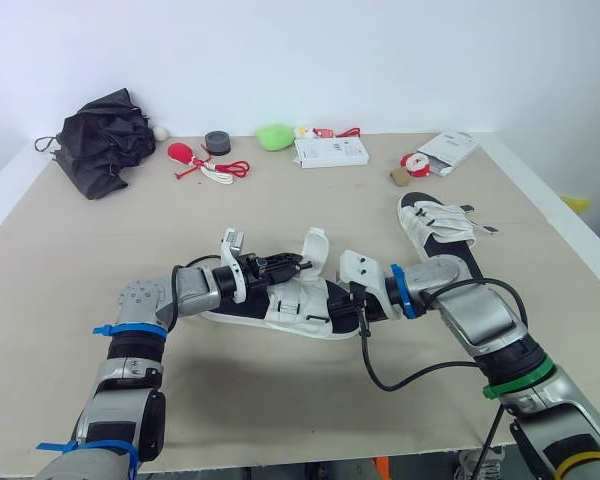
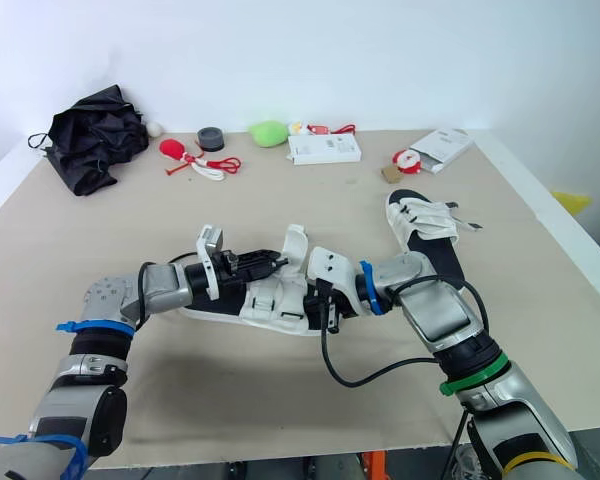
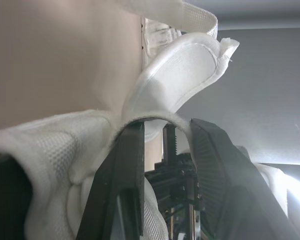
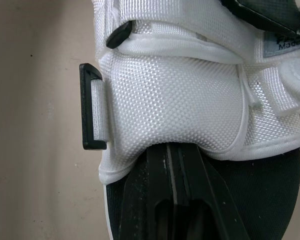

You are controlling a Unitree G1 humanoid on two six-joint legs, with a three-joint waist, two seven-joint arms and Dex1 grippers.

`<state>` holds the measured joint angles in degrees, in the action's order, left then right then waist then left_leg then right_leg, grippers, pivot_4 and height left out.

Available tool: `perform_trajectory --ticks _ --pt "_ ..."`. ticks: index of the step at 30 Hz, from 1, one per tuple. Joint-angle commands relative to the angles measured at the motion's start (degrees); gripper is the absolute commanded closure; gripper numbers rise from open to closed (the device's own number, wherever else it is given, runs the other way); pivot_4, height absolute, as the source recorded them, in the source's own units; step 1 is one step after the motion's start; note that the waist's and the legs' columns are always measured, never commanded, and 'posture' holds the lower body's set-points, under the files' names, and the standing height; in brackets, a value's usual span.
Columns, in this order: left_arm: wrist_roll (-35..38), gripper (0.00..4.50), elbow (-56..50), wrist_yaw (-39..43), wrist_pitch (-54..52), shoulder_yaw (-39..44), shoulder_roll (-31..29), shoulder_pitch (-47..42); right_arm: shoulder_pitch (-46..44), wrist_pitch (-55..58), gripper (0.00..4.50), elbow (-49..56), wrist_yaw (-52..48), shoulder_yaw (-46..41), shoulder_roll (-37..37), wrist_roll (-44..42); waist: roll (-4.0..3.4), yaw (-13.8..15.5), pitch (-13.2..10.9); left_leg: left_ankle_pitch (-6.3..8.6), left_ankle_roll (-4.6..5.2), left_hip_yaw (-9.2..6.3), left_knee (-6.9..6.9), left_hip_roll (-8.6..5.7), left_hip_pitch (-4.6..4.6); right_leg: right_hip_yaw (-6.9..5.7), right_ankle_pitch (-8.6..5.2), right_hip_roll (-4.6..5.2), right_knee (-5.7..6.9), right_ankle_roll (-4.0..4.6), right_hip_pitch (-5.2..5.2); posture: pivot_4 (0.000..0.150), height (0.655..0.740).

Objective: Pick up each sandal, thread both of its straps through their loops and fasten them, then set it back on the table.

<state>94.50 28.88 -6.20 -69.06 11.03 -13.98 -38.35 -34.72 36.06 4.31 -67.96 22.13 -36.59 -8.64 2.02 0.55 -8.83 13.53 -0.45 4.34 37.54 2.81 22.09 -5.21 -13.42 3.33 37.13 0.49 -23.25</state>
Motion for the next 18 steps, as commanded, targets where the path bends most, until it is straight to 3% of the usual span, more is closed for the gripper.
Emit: perform_trajectory --ticks 1,5,8,13,14,16,18 --pt "-4.75 3.05 0.55 -1.84 3.07 2.59 -0.23 0.24 2.21 1.76 4.5 -1.31 -0.08 3.07 -0.58 1.5 0.0 0.0 0.0 0.0 0.0 0.0 0.0 0.0 0.0 0.0 0.01 0.01 0.0 -0.01 0.0 0.15 0.74" --pt "-5.07 2.78 -1.25 -1.28 0.7 3.75 -0.92 0.97 2.14 1.59 4.5 -1.62 0.07 3.13 -0.51 1.47 0.0 0.0 -0.01 -0.03 0.0 -0.01 0.0 0.01 0.0 0.0 0.03 0.01 0.0 -0.04 -0.01 0.15 0.74" --pt "-2.27 1.99 -2.81 -0.1 -3.03 4.28 -2.41 1.79 2.01 1.41 4.5 -1.87 0.06 3.2 -0.47 1.51 0.0 -0.09 -0.02 -0.03 -0.01 -0.02 -0.01 0.02 0.02 -0.01 0.02 0.01 -0.01 -0.04 -0.03 0.15 0.74" --pt "0.44 1.99 -3.97 -0.69 -6.73 5.51 -3.49 2.62 1.86 1.15 4.5 -2.13 -0.07 3.2 -0.41 1.65 0.07 -0.12 -0.05 0.04 -0.09 0.01 -0.18 0.03 0.09 0.02 -0.05 -0.02 -0.1 0.06 -0.11 0.15 0.74" --pt "-0.77 1.58 -3.79 -1.35 -6.01 5.9 -3.48 2.88 1.84 1.08 4.5 -2.18 -0.15 3.19 -0.32 1.69 0.13 -0.12 -0.09 0.08 -0.1 0.01 -0.19 0.04 0.1 0.02 -0.08 -0.02 -0.11 0.07 -0.11 0.15 0.74" --pt "-2.56 1.32 -3.24 -2.56 -4.37 6.61 -2.93 3.06 1.87 1.04 4.5 -2.19 -0.24 3.23 -0.16 1.72 0.14 -0.11 -0.08 0.08 -0.11 0.01 -0.19 0.05 0.1 0.01 -0.09 -0.01 -0.12 0.07 -0.12 0.15 0.74" --pt "-2.97 0.46 -3.26 -2.85 -3.9 6.97 -2.32 2.64 1.83 0.96 4.5 -2.25 -0.34 3.31 -0.14 1.74 0.13 -0.09 -0.08 0.08 -0.11 0.0 -0.19 0.05 0.08 -0.01 -0.08 0.0 -0.12 0.07 -0.09 0.15 0.74"
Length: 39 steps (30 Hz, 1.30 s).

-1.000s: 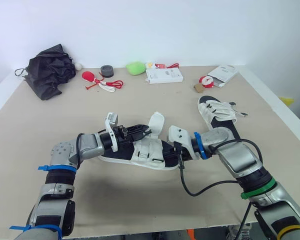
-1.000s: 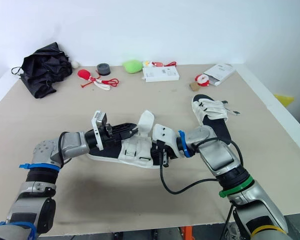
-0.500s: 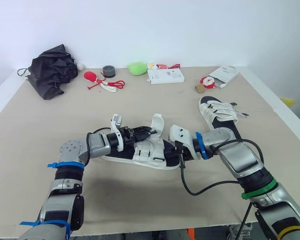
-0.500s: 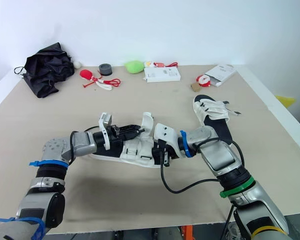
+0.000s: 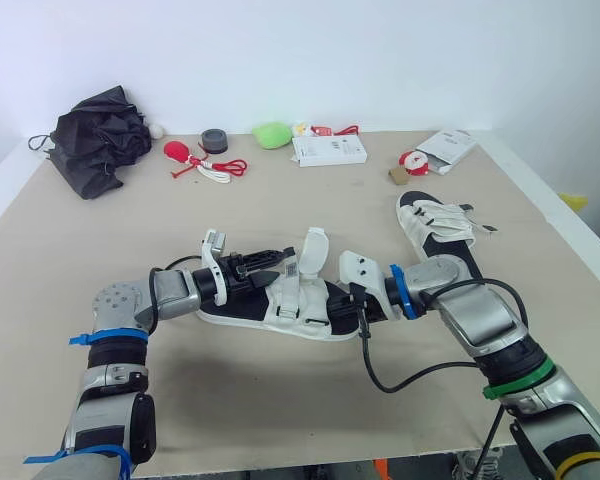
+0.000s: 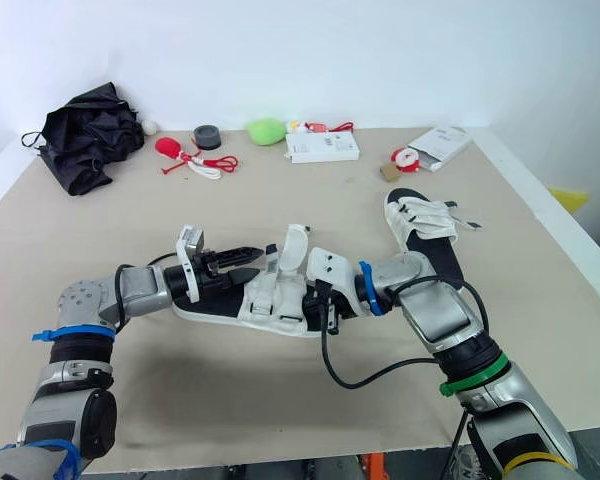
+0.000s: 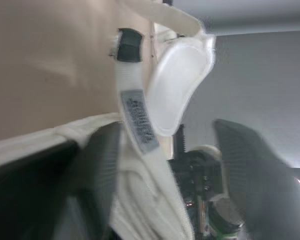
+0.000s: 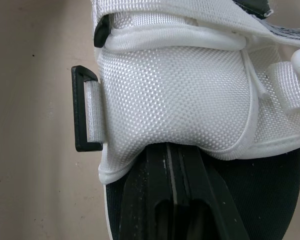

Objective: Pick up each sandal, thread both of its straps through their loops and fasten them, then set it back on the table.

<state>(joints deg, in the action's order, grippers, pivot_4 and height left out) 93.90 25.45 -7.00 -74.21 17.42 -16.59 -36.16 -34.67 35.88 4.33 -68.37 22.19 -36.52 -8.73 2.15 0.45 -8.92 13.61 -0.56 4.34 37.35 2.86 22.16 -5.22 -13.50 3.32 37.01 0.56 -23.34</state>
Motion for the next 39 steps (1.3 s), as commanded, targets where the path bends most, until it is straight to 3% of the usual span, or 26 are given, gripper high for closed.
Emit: perform_trajectory --ticks 1,12,20,26,39 --pt "-1.34 0.2 0.55 -2.25 1.79 1.41 0.79 -0.57 1.74 1.12 4.5 -2.29 0.03 3.26 -0.23 1.84 0.0 0.05 0.0 -0.01 0.01 0.0 0.0 0.0 0.0 -0.01 0.01 0.0 0.0 -0.01 0.0 0.15 0.74" --pt "-2.85 0.08 8.39 1.38 3.96 6.03 0.54 -10.84 1.98 1.1 4.5 -1.75 -0.5 3.14 -0.69 1.78 0.18 -0.03 -0.13 -0.01 -0.08 -0.09 -0.06 0.0 0.15 -0.1 -0.03 -0.06 -0.04 0.05 -0.1 0.15 0.74" --pt "-14.27 0.08 18.79 6.75 3.8 3.82 1.69 -20.08 2.01 1.2 4.5 -1.6 -0.51 3.31 -0.6 1.94 0.35 -0.02 -0.25 -0.01 -0.1 -0.12 -0.06 -0.02 0.19 -0.17 -0.05 -0.07 -0.05 0.04 -0.12 0.15 0.74" --pt "-23.67 0.08 28.43 12.4 6.55 3.83 6.06 -28.31 2.98 1.94 4.5 -0.52 0.19 3.34 -0.53 1.88 0.49 -0.12 -0.37 0.0 -0.11 -0.11 -0.07 -0.01 0.23 -0.18 -0.06 -0.07 -0.07 0.03 -0.16 0.15 0.74" --pt "-39.28 0.08 39.08 23.58 10.89 4.63 8.27 -34.42 4.59 3.66 4.5 1.67 1.44 2.06 -1.15 1.23 0.55 -0.22 -0.43 -0.09 -0.34 0.04 -0.59 -0.04 0.21 -0.09 -0.21 -0.06 -0.1 -0.06 -0.4 0.15 0.74"
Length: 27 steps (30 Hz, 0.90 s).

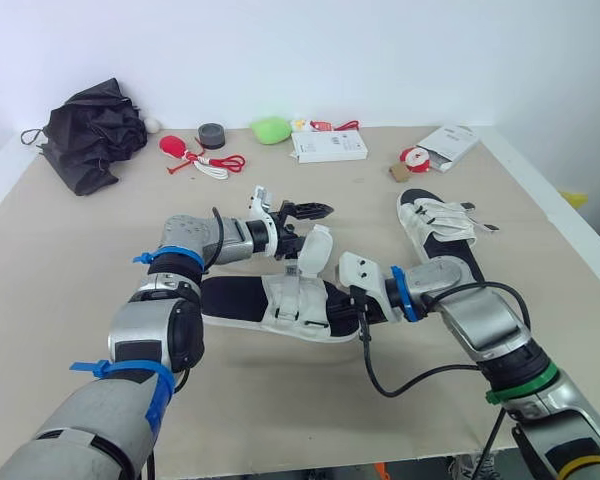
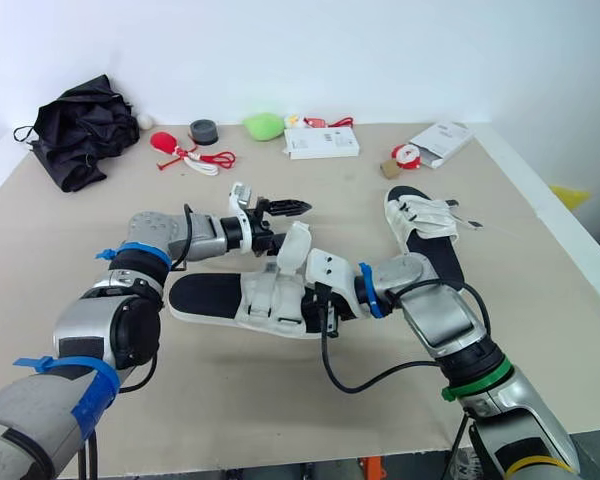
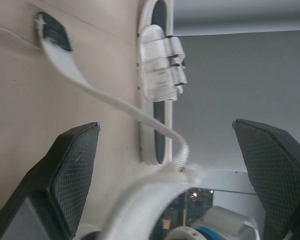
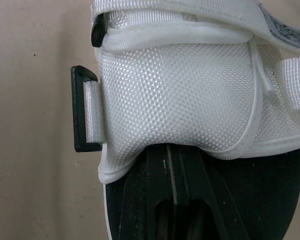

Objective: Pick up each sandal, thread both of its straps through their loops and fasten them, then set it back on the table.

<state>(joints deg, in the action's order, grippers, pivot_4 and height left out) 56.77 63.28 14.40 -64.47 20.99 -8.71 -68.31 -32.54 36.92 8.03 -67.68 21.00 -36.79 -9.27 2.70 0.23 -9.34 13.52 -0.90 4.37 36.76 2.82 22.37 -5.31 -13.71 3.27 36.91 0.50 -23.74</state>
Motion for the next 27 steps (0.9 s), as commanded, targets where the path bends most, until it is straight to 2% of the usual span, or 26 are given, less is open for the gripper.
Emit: perform_trajectory --ticks 1,13,15,16,20,22,24,25,27 --pt "-3.03 0.08 1.78 2.66 1.75 1.28 0.64 -2.57 2.49 2.77 4.5 -1.9 0.85 3.21 -0.86 1.69 0.0 0.0 0.0 0.0 0.0 0.01 -0.02 0.0 0.0 0.0 -0.01 0.01 0.0 0.0 -0.01 0.15 0.74" --pt "-9.32 0.08 6.37 5.61 10.84 5.62 4.06 -5.31 2.69 3.24 4.5 -1.43 1.57 3.17 -0.57 1.3 0.02 0.02 -0.04 -0.01 -0.01 0.09 -0.09 0.0 0.03 0.0 -0.01 0.02 0.01 -0.01 -0.12 0.15 0.74" --pt "-10.27 0.63 6.62 5.65 12.47 6.01 4.5 -5.45 2.73 3.21 4.5 -1.47 1.65 3.2 -0.57 1.25 0.02 0.02 -0.04 -0.02 -0.02 0.09 -0.11 0.0 0.03 0.0 -0.01 0.01 0.01 -0.01 -0.13 0.15 0.74" --pt "-10.6 0.75 6.78 5.71 12.7 6.19 4.6 -5.51 2.72 3.2 4.5 -1.5 1.67 3.2 -0.57 1.24 0.02 0.02 -0.04 -0.02 -0.02 0.09 -0.11 0.0 0.03 0.0 -0.01 0.01 0.01 -0.01 -0.12 0.15 0.74" --pt "-12.06 2.15 7.21 6.27 13.69 6.61 4.48 -5.6 2.75 3.19 4.5 -1.51 1.75 3.12 -0.51 1.16 0.02 0.02 -0.04 -0.02 -0.02 0.11 -0.11 0.0 0.02 -0.01 -0.01 0.01 0.01 -0.01 -0.13 0.15 0.74" --pt "-12.56 3.12 7.43 6.48 13.99 7.08 4.3 -5.71 2.71 3.14 4.5 -1.65 1.75 3.15 -0.49 1.15 0.02 0.02 -0.04 -0.02 -0.02 0.11 -0.11 0.0 0.02 -0.01 -0.01 0.0 0.02 -0.01 -0.13 0.15 0.74" --pt "-12.97 3.76 7.46 6.74 14.02 7.5 4.27 -5.82 2.65 2.97 4.5 -1.84 1.74 3.18 -0.46 1.16 0.02 0.02 -0.04 -0.03 -0.02 0.11 -0.11 0.0 0.02 -0.01 -0.01 -0.01 0.02 -0.01 -0.13 0.15 0.74" --pt "-13.2 4.34 7.46 6.89 13.97 7.73 4.29 -5.87 2.64 2.91 4.5 -1.88 1.76 3.2 -0.45 1.17 0.02 0.02 -0.04 -0.03 -0.02 0.11 -0.11 0.0 0.02 -0.01 -0.01 -0.01 0.02 -0.01 -0.13 0.15 0.74" --pt "-13.6 4.45 7.41 7.17 13.7 8.1 4.36 -5.95 2.57 2.85 4.5 -2.0 1.73 3.23 -0.41 1.18 0.02 0.01 -0.04 -0.03 -0.02 0.12 -0.11 0.0 0.02 -0.01 -0.01 -0.01 0.02 -0.01 -0.13 0.15 0.74"
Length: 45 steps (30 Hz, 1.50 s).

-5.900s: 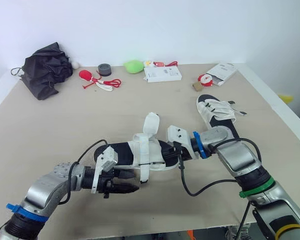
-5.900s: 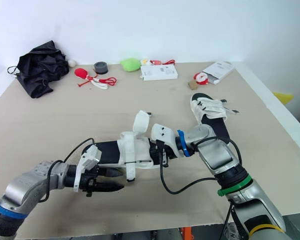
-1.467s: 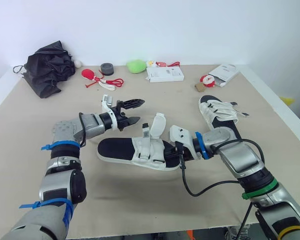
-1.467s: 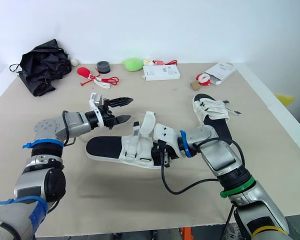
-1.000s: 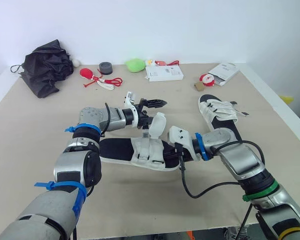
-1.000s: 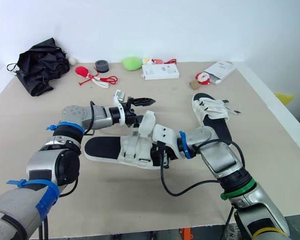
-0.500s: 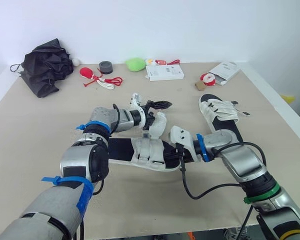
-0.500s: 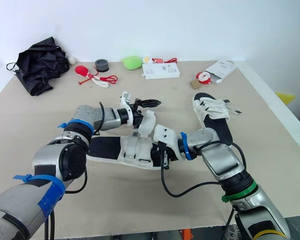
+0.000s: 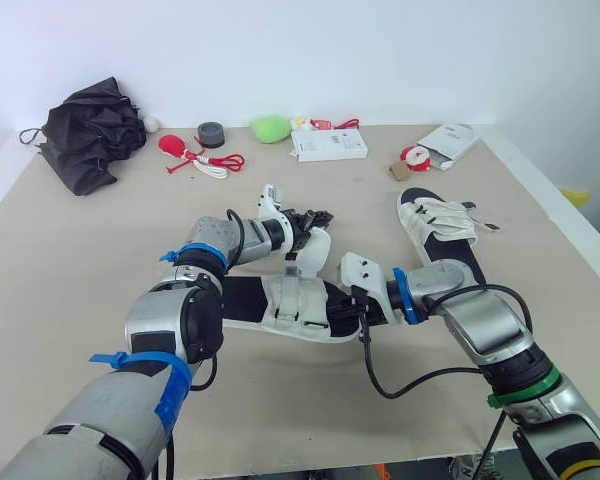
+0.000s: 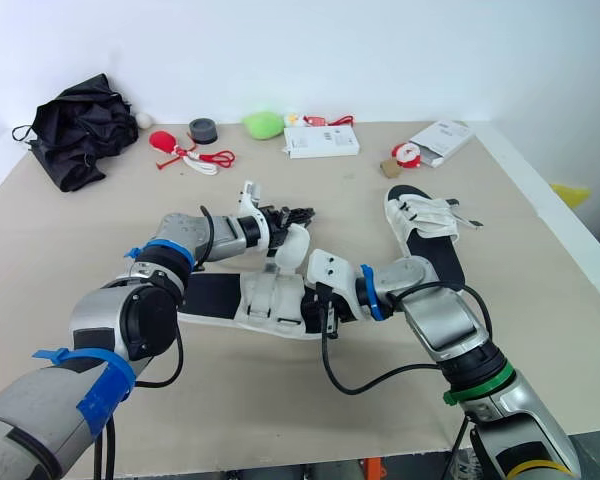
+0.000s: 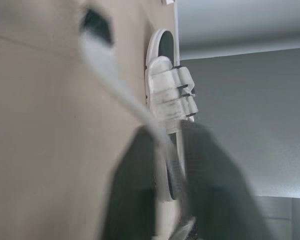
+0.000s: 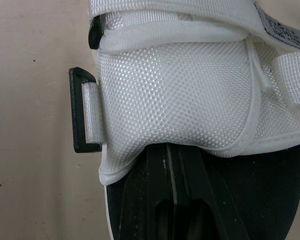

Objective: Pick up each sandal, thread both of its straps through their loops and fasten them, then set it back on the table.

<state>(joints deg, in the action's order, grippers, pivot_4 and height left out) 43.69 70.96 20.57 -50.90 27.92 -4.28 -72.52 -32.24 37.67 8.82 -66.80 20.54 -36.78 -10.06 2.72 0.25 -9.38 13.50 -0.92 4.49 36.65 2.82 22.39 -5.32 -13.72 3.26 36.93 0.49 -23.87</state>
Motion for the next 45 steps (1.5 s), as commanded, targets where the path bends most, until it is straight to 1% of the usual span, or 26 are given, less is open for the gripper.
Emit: perform_trajectory --ticks 1,6,8,10,11,12,14,17,19,20,22,25,29,32,35,36,38,39,40,41,43,45 --pt "-0.66 4.45 -0.32 1.17 0.03 1.27 -0.02 -1.75 2.21 2.08 4.5 -2.84 0.81 3.69 -0.4 1.95 0.0 0.0 0.0 0.0 0.0 0.0 0.0 0.0 0.0 0.0 0.0 0.0 0.0 0.0 0.0 0.15 0.74" --pt "-1.71 4.45 -1.35 3.44 0.18 1.17 -0.09 -1.6 2.1 1.93 4.5 -3.05 0.85 3.72 -0.29 2.01 0.0 0.0 0.0 -0.01 0.0 0.0 0.0 0.0 0.0 0.0 0.0 -0.01 0.01 0.0 0.0 0.15 0.74" --pt "-3.5 4.45 -3.28 7.59 0.36 -1.15 -0.15 -1.39 2.16 1.97 4.5 -2.96 0.85 3.71 -0.29 1.96 0.0 0.0 0.0 -0.02 -0.01 0.01 0.0 -0.01 0.0 -0.01 0.0 -0.04 0.02 0.0 0.0 0.15 0.74" --pt "-5.39 4.45 -9.58 15.56 0.34 -5.87 0.15 0.16 2.42 2.12 4.5 -2.63 0.94 3.66 -0.34 1.87 0.0 0.0 0.0 -0.03 -0.02 0.0 0.0 -0.04 0.0 -0.01 0.0 -0.12 0.03 0.0 -0.01 0.15 0.74" --pt "-6.78 4.45 -15.1 19.52 2.15 -9.36 0.4 2.36 2.61 2.16 4.5 -2.45 0.96 3.61 -0.44 1.83 -0.01 -0.04 0.0 -0.03 -0.03 0.01 0.0 -0.05 0.0 -0.01 0.0 -0.16 0.04 0.0 -0.01 0.15 0.74" --pt "-7.67 4.45 -19.1 21.95 3.46 -11.67 0.57 4.11 2.74 2.17 4.5 -2.34 0.97 3.59 -0.51 1.8 -0.03 -0.05 0.0 -0.05 -0.06 0.02 0.0 -0.04 -0.01 0.01 0.0 -0.18 0.04 0.01 -0.01 0.15 0.74" --pt "-8.21 4.45 -28.02 25.86 6.09 -14.89 1.0 8.52 2.85 2.22 4.5 -2.22 1.11 3.54 -0.59 1.73 -0.03 -0.04 0.0 -0.29 -0.48 0.04 -0.04 -0.03 -0.05 0.07 0.01 -0.18 0.06 0.03 0.0 0.15 0.74" --pt "-8.74 4.45 -39.76 30.24 10.97 -18.21 0.99 15.16 3.0 2.34 4.5 -1.93 1.3 3.54 -0.71 1.49 -0.03 0.02 0.0 -0.32 -0.49 0.03 -0.04 0.02 -0.04 0.19 0.05 -0.1 0.05 0.1 -0.01 0.15 0.74" --pt "-10.73 4.45 -46.19 34.59 17.32 -21.23 0.1 19.45 3.07 2.33 4.5 -1.87 1.29 3.53 -0.78 1.36 -0.04 0.09 0.0 -0.28 -0.38 0.01 -0.04 0.07 -0.04 0.19 0.08 -0.07 0.06 0.17 -0.01 0.15 0.74" --pt "-11.82 4.45 -49.05 37.38 20.85 -22.87 -0.58 21.6 3.11 2.33 4.5 -1.82 1.25 3.52 -0.82 1.3 -0.04 0.09 0.0 -0.19 -0.18 0.0 -0.04 0.08 -0.03 0.18 0.09 -0.07 0.06 0.2 -0.01 0.15 0.74" --pt "-13.51 4.45 -55.3 43.94 28.62 -25.63 -2.44 26.12 3.24 2.25 4.5 -1.78 1.09 3.59 -0.98 1.29 -0.05 0.13 0.0 -0.2 -0.14 0.01 -0.03 0.09 -0.02 0.16 0.11 -0.08 0.06 0.24 -0.01 0.15 0.74" --pt "-15.67 4.45 -60.44 51.25 39.28 -28.61 -4.65 29.79 3.41 2.04 4.5 -1.78 0.84 3.68 -1.24 1.34 -0.05 0.19 0.0 -0.2 -0.09 -0.01 -0.01 0.08 0.01 0.14 0.12 -0.1 0.06 0.27 0.01 0.15 0.74" --pt "-18.23 4.45 -63.47 60.73 52.74 -31.69 -7.22 32.72 3.46 1.88 4.5 -1.76 0.55 3.87 -1.43 1.42 -0.06 0.21 0.0 -0.17 0.06 0.01 0.02 0.04 0.03 0.13 0.13 -0.17 0.06 0.28 0.01 0.15 0.74" --pt "-18.09 4.45 -66.03 69.54 64.6 -34.99 -10.48 35.75 3.18 1.73 4.5 -2.01 0.19 4.15 -1.52 1.59 -0.06 0.18 0.0 -0.09 0.19 0.05 0.03 0.04 0.05 0.16 0.11 -0.21 0.04 0.3 -0.01 0.15 0.74" --pt "-17.26 4.45 -65.29 71.93 75.84 -39.81 -15.02 36.47 2.88 1.4 4.5 -2.29 -0.32 4.53 -1.69 1.71 -0.06 0.19 0.0 -0.04 0.26 0.07 0.04 0.05 0.07 0.18 0.08 -0.23 0.04 0.34 -0.03 0.15 0.74" --pt "-17.58 4.45 -64.05 71.93 80.53 -41.82 -16.85 36.32 2.63 1.28 4.5 -2.47 -0.47 4.69 -1.66 1.78 -0.07 0.21 0.0 -0.03 0.27 0.06 0.04 0.05 0.08 0.17 0.07 -0.24 0.03 0.35 -0.04 0.15 0.74" --pt "-18.7 4.45 -61.04 71.93 87.78 -44.44 -18.73 35.99 2.14 1.05 4.5 -2.95 -0.66 4.87 -1.51 1.87 -0.08 0.29 0.01 -0.01 0.29 0.05 0.03 0.06 0.08 0.17 0.04 -0.24 0.03 0.38 -0.04 0.15 0.74" --pt "-18.76 4.2 -59.92 71.93 89.72 -45.34 -19.22 35.78 1.97 0.93 4.5 -3.16 -0.77 4.89 -1.46 1.91 -0.09 0.3 0.02 0.02 0.33 0.04 0.04 0.05 0.1 0.14 0.02 -0.23 0.03 0.38 -0.03 0.15 0.74" --pt "-18.97 4.05 -58.32 71.93 91.54 -45.95 -19.18 35.44 1.71 0.88 4.5 -3.38 -0.84 4.96 -1.36 1.92 -0.12 0.35 0.05 0.03 0.35 0.04 0.04 0.04 0.1 0.15 0.02 -0.21 0.03 0.38 -0.04 0.15 0.74" --pt "-19.38 3.47 -56.01 71.93 94.13 -47.1 -19.37 34.85 1.46 0.77 4.5 -3.5 -0.9 5.14 -1.33 1.88 -0.12 0.35 0.05 0.13 0.51 0.05 0.18 0.0 0.12 0.14 0.0 -0.16 0.03 0.35 0.03 0.15 0.74" --pt "-21.49 2.82 -51.75 71.93 98.85 -47.58 -18.2 33.94 1.21 0.63 4.5 -3.61 -1.05 5.33 -1.42 1.8 -0.12 0.34 0.05 0.16 0.56 0.06 0.31 0.02 0.14 0.14 0.02 -0.16 0.04 0.32 0.04 0.15 0.74" --pt "-23.41 2.24 -49.91 71.93 100.29 -46.88 -17.07 33.62 1.24 0.52 4.5 -3.6 -1.18 5.33 -1.62 1.77 -0.18 0.36 0.08 0.18 0.59 0.04 0.44 0.04 0.15 0.11 0.04 -0.17 0.05 0.3 0.08 0.15 0.74"
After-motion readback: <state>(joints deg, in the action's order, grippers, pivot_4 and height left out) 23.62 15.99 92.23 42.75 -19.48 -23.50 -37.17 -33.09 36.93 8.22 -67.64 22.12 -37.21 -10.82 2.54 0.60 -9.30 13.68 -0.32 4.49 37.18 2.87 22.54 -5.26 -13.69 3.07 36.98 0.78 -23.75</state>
